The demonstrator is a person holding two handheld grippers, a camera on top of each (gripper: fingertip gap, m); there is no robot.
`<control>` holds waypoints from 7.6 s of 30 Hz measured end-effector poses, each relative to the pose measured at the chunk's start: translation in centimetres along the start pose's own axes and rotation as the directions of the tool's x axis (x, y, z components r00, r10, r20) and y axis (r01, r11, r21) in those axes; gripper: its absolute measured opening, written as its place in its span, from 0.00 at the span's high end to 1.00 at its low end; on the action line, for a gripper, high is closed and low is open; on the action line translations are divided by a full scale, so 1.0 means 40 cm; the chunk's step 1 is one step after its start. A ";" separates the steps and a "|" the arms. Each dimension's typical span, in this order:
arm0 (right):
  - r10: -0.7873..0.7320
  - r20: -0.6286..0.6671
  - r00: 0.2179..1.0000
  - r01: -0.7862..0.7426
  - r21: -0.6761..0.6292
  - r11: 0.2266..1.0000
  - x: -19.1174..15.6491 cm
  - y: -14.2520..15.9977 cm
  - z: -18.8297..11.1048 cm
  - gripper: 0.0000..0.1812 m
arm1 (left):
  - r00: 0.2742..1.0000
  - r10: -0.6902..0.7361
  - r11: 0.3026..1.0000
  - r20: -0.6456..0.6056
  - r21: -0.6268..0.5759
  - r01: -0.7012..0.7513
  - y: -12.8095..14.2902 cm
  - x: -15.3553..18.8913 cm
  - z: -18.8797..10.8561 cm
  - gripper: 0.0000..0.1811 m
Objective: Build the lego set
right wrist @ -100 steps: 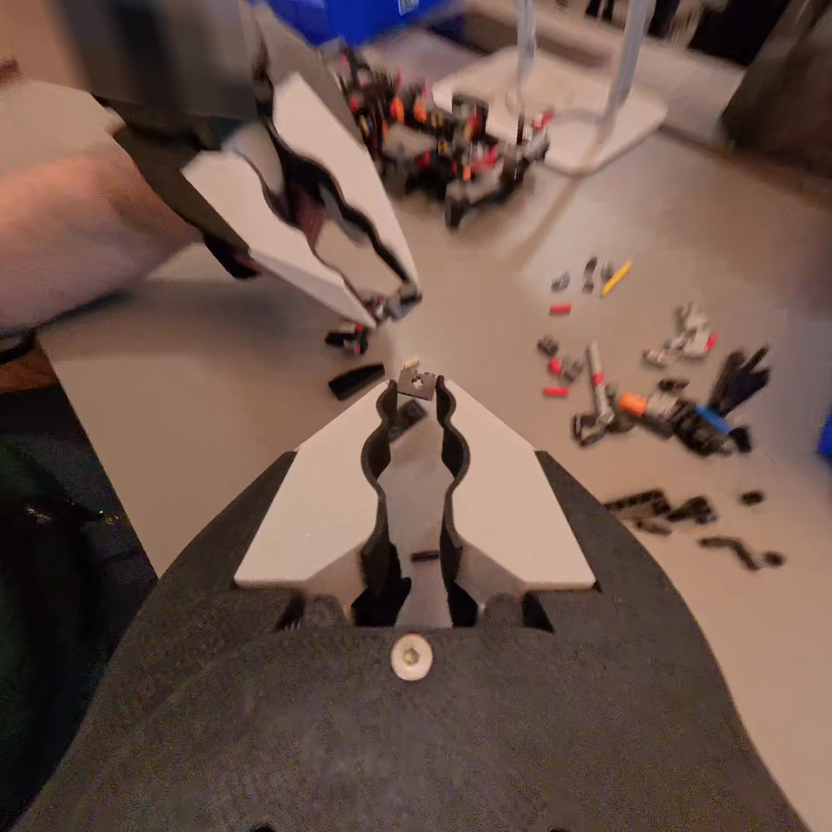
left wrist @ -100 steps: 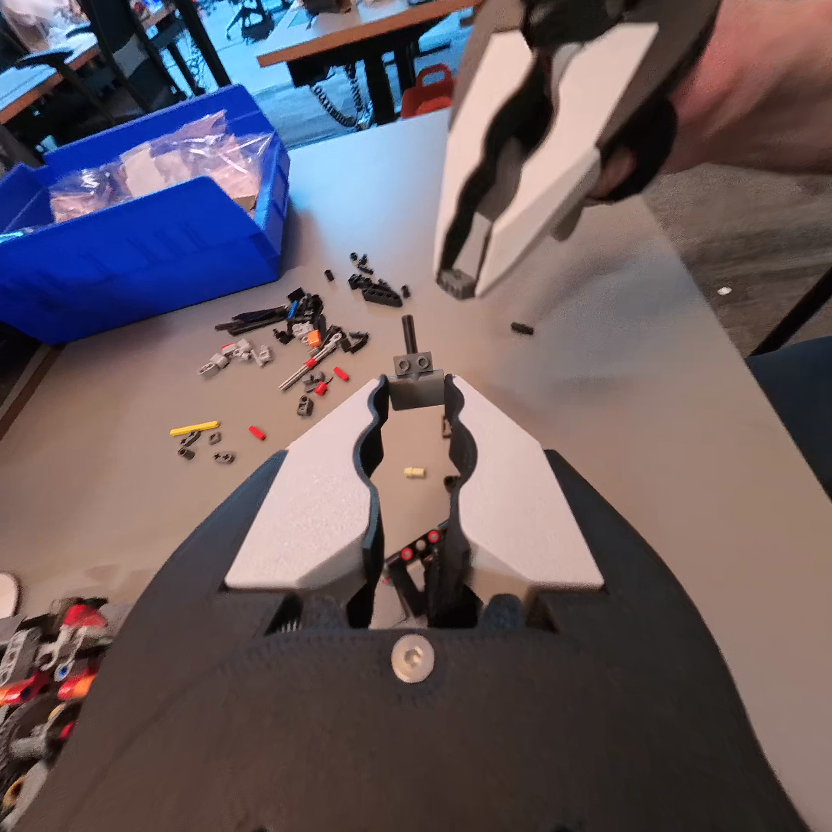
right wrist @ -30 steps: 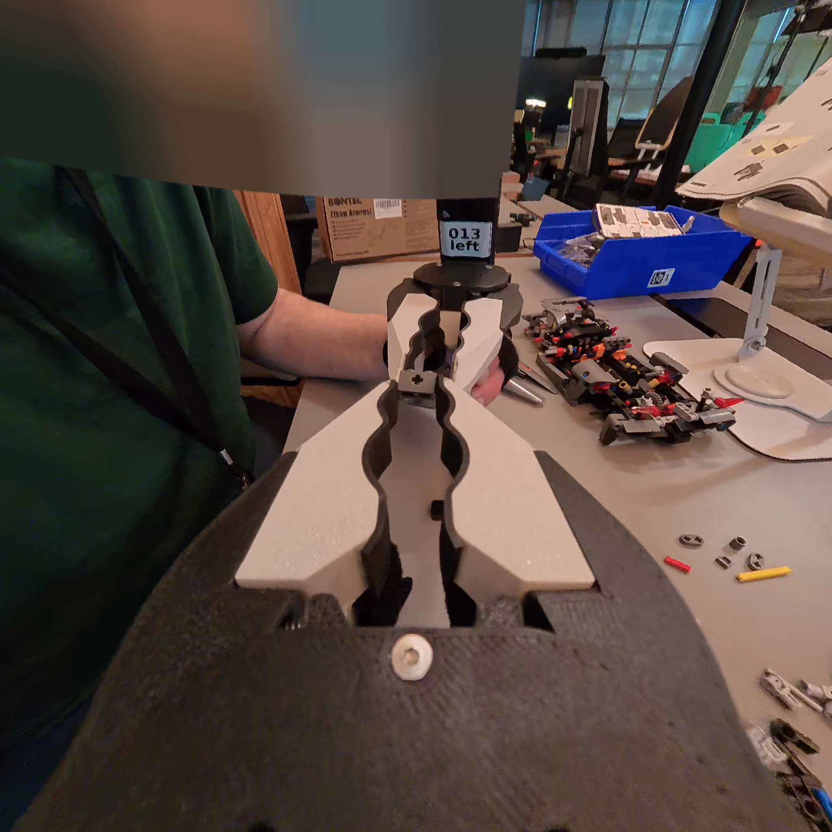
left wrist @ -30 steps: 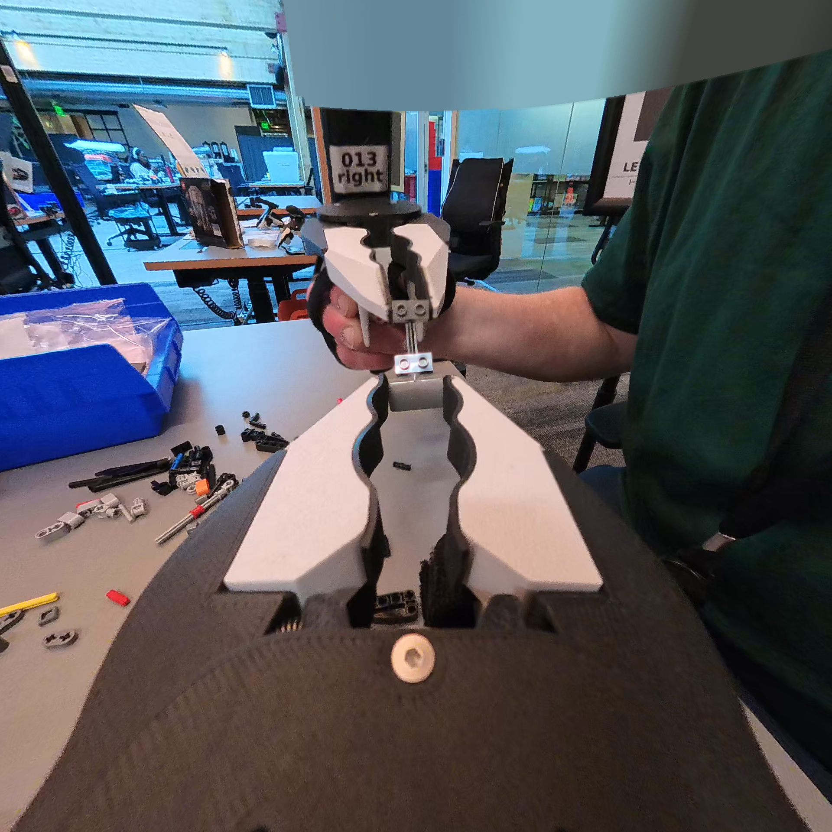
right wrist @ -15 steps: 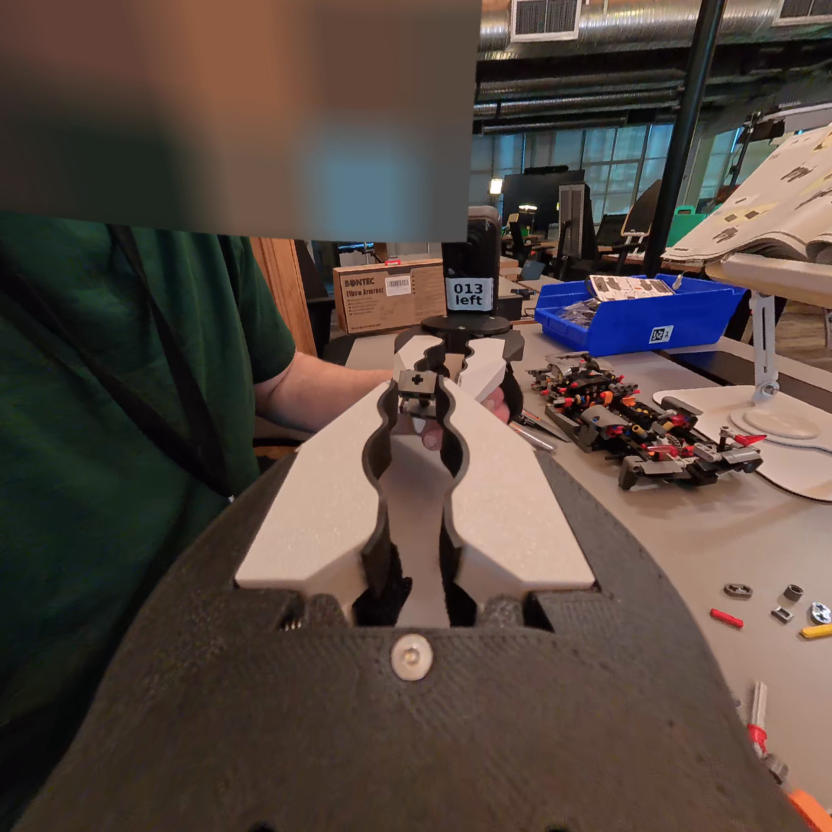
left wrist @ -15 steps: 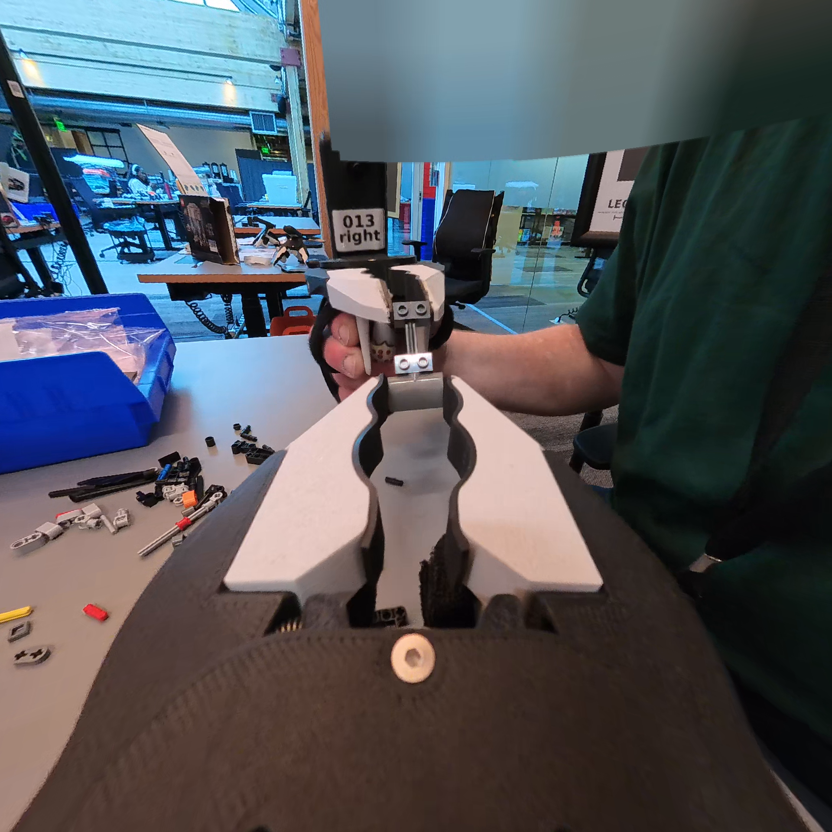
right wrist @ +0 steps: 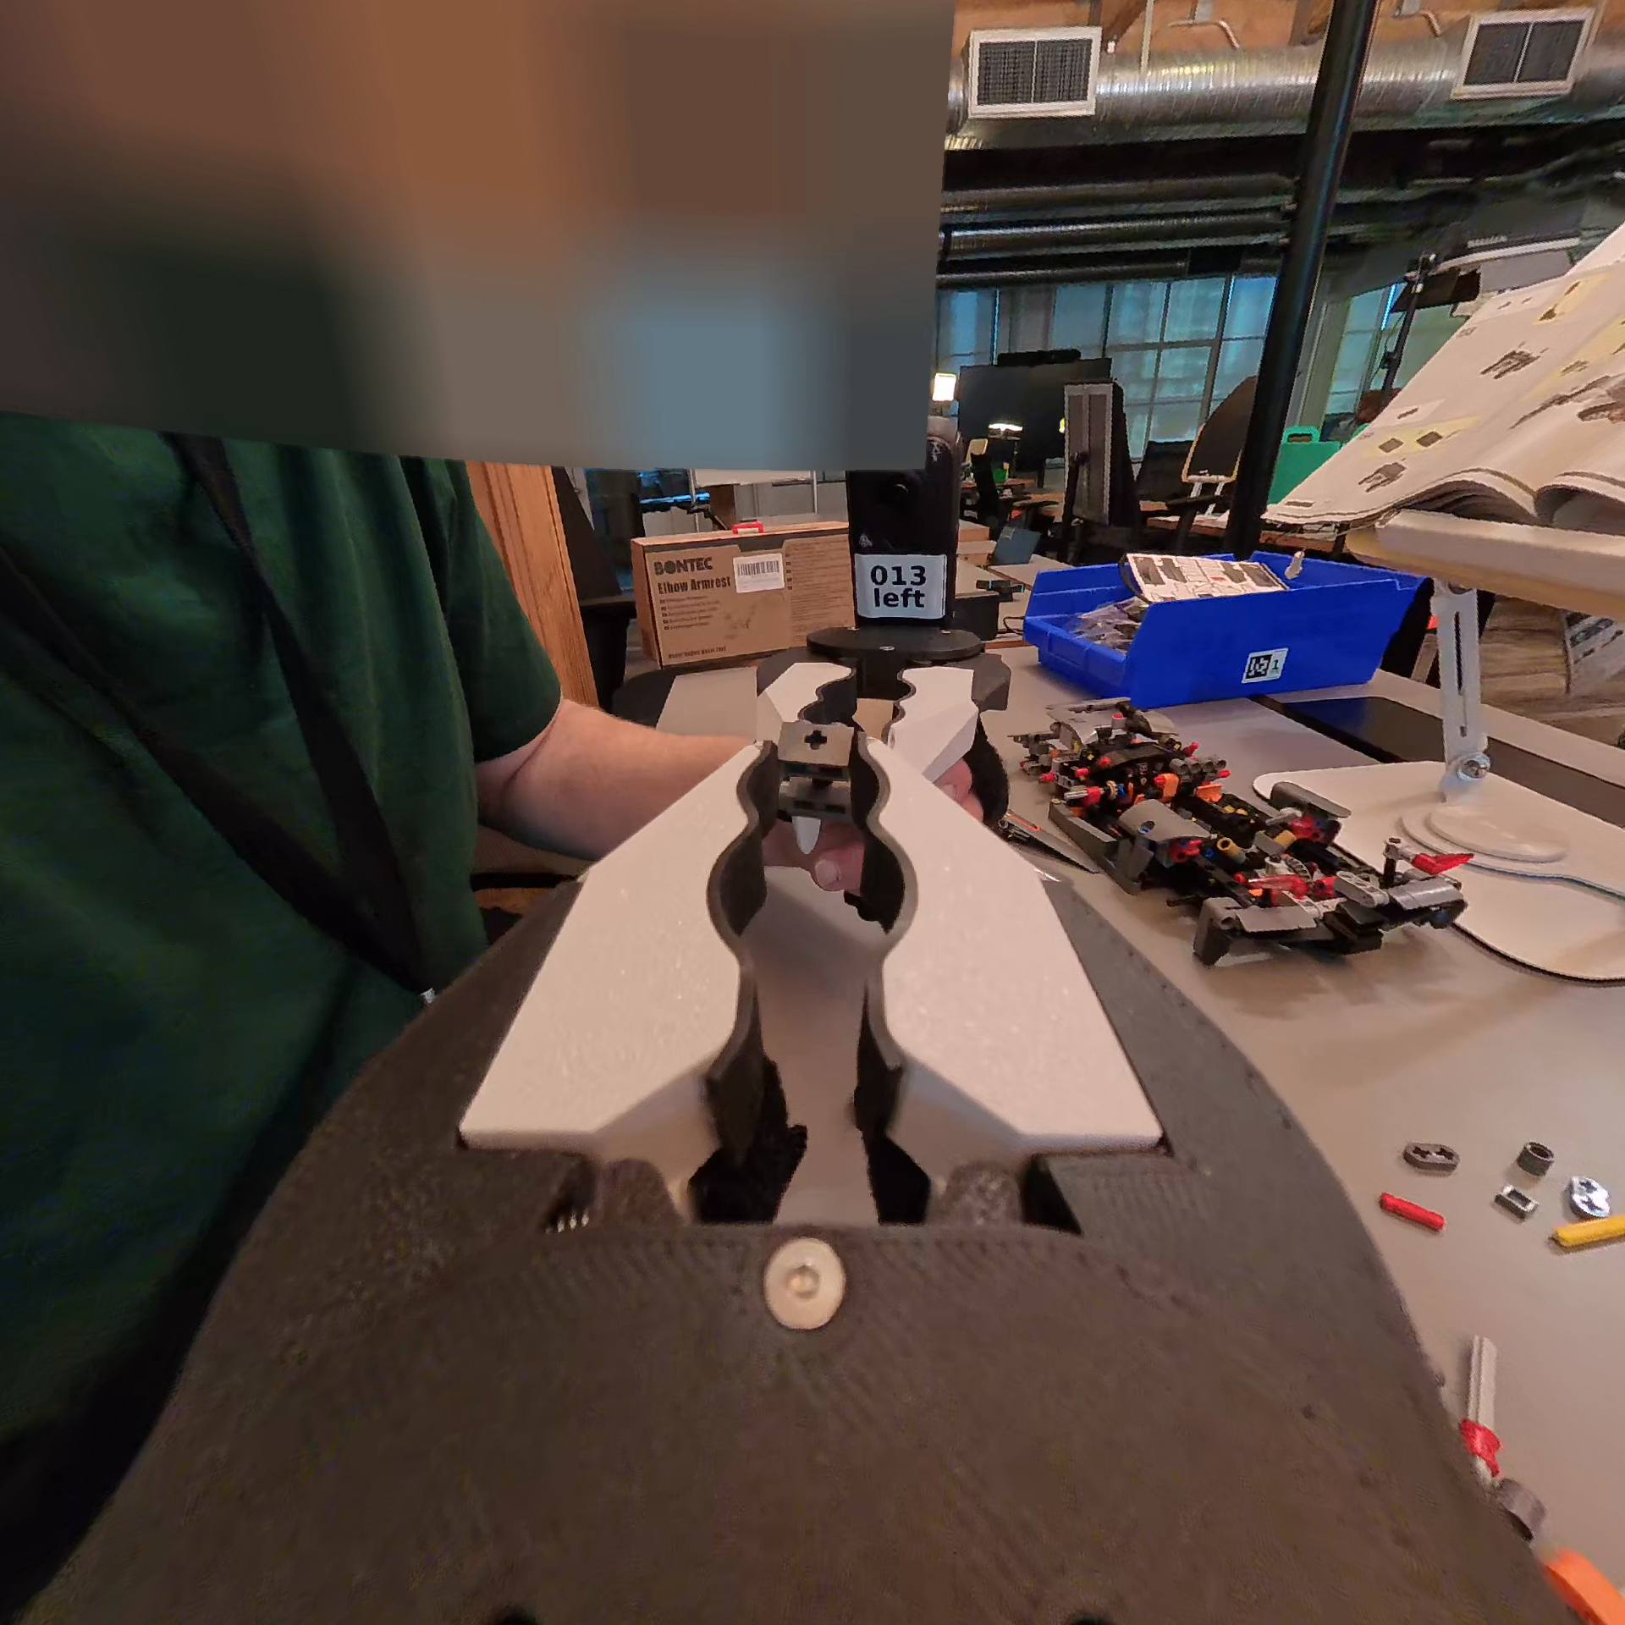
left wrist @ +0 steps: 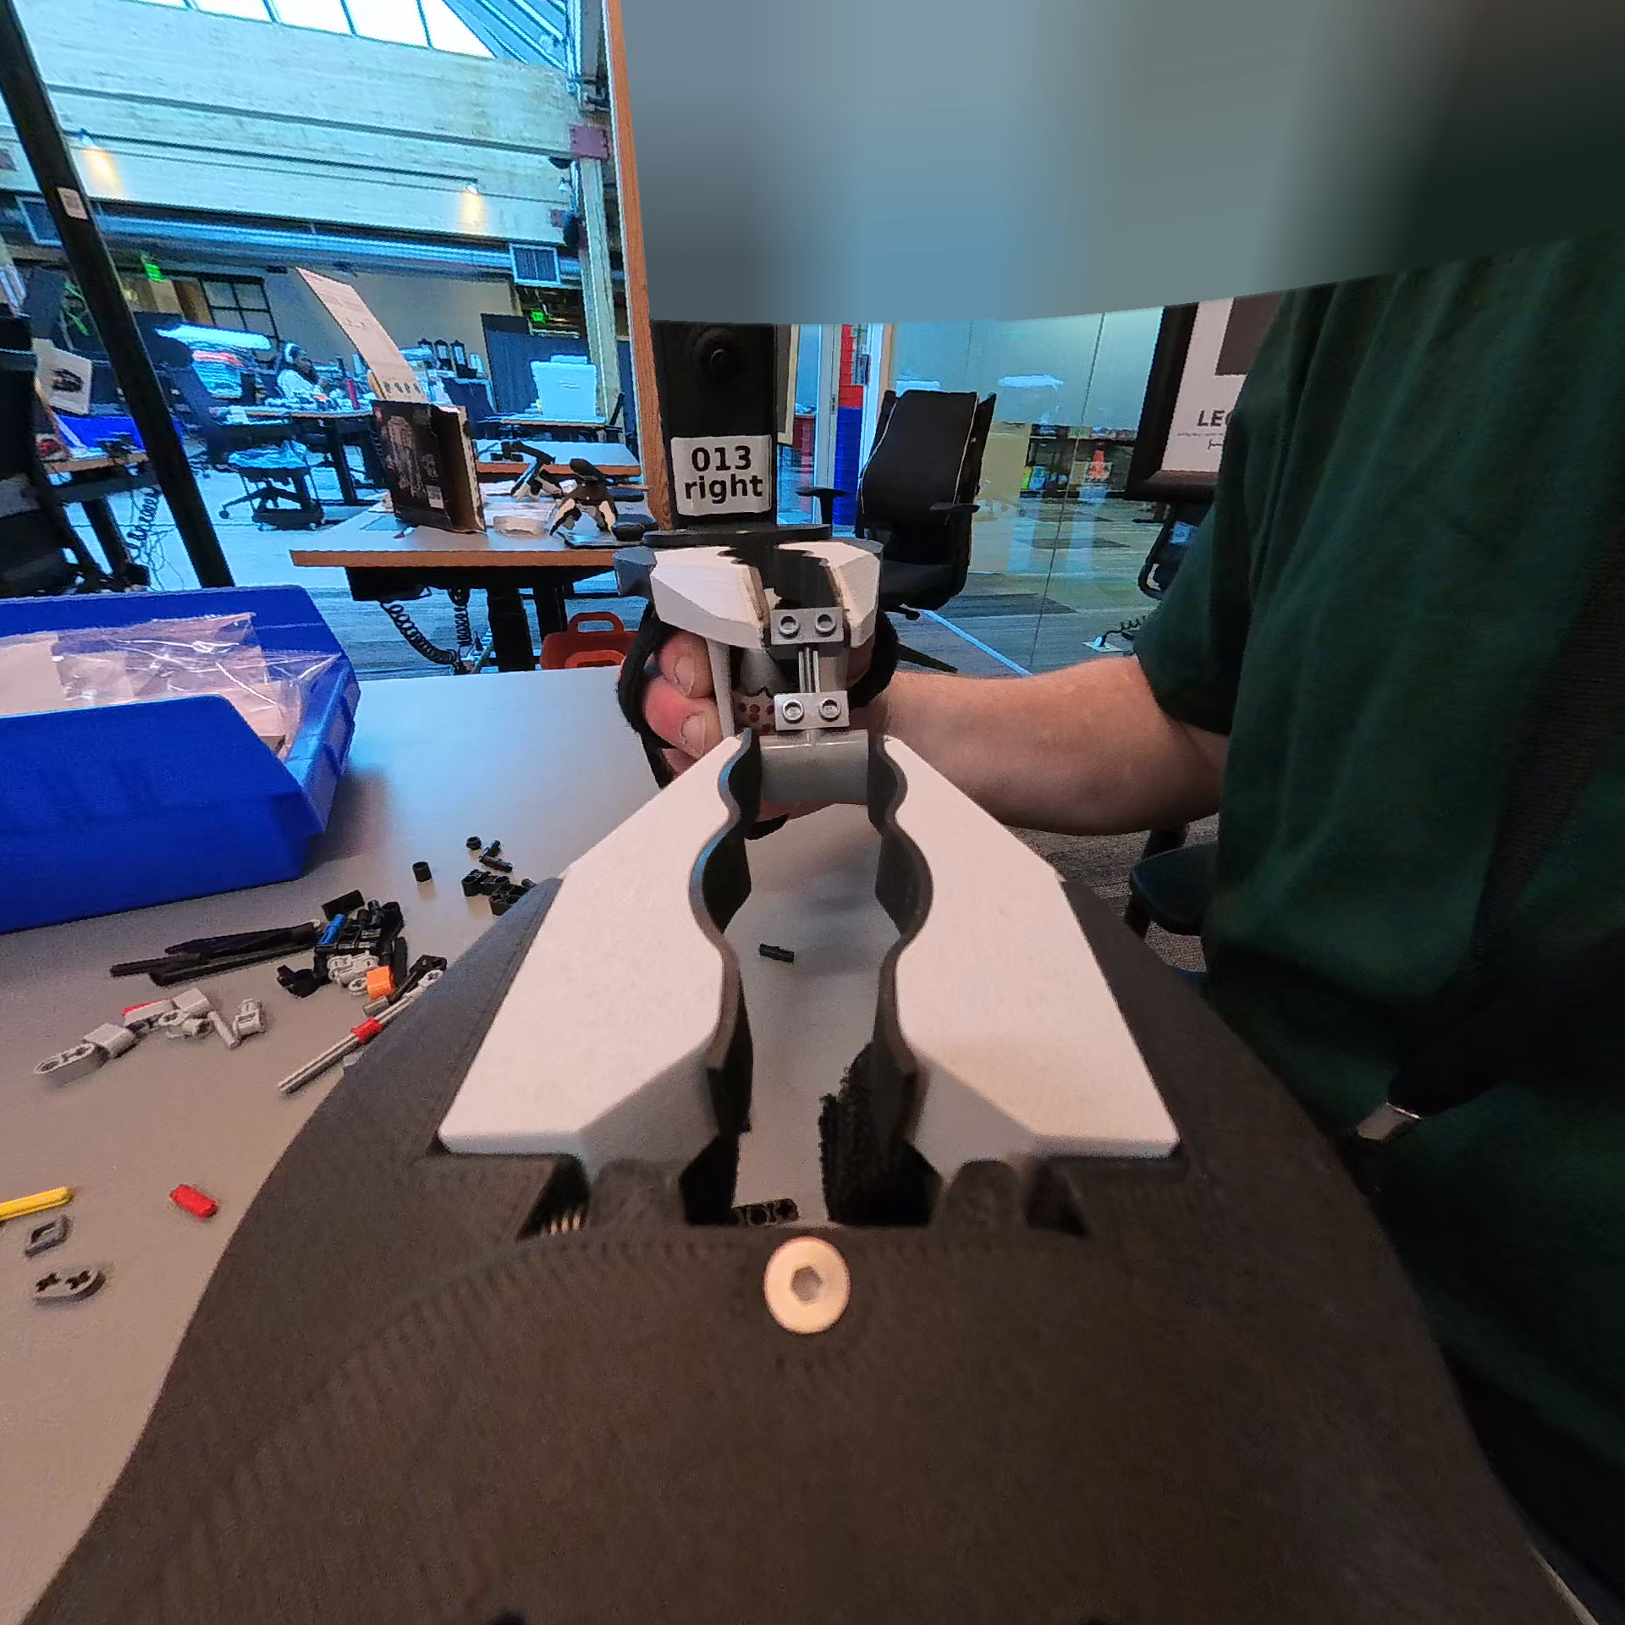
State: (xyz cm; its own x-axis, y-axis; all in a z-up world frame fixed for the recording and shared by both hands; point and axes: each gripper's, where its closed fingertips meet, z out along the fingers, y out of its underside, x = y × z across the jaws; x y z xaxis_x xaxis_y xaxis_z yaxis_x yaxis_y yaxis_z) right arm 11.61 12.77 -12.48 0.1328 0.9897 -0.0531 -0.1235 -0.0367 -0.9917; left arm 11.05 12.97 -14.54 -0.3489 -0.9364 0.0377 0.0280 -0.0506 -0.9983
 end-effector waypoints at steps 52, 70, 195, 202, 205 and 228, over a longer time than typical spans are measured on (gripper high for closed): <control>-0.033 -0.561 0.827 -0.068 -0.159 0.985 0.225 0.158 -0.173 0.77 | 0.916 0.332 0.841 0.227 -0.511 -0.178 0.186 -0.125 0.021 0.88; 0.034 -0.551 0.834 -0.085 -0.067 0.994 0.232 0.132 -0.195 0.75 | 0.926 0.344 0.794 0.156 -0.576 -0.197 0.213 -0.096 0.017 0.87; -0.382 -0.716 0.584 -0.129 -0.546 0.828 0.210 0.274 -0.272 0.87 | 0.748 0.572 0.734 0.337 -0.617 -0.284 0.177 -0.182 -0.003 1.00; -0.300 -0.771 0.562 -0.132 -0.442 0.887 0.215 0.239 -0.296 0.89 | 0.752 0.569 0.737 0.333 -0.612 -0.287 0.176 -0.178 0.000 1.00; -0.267 -0.794 0.546 -0.141 -0.400 0.905 0.218 0.227 -0.311 0.90 | 0.753 0.576 0.727 0.317 -0.619 -0.296 0.181 -0.172 0.005 1.00; -0.238 -0.733 0.637 -0.473 -0.616 0.630 0.513 0.369 -0.278 0.92 | 0.763 0.551 0.745 0.338 -0.612 -0.267 0.186 -0.187 -0.008 1.00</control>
State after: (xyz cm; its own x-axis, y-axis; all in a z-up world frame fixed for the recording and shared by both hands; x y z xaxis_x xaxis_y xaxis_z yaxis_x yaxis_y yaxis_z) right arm 23.45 30.99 -29.51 0.8349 0.5381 0.1158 0.4648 -0.5765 -0.6720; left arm 13.56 19.73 -22.27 0.0662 -0.8596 -0.5067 -0.4593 0.4245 -0.7802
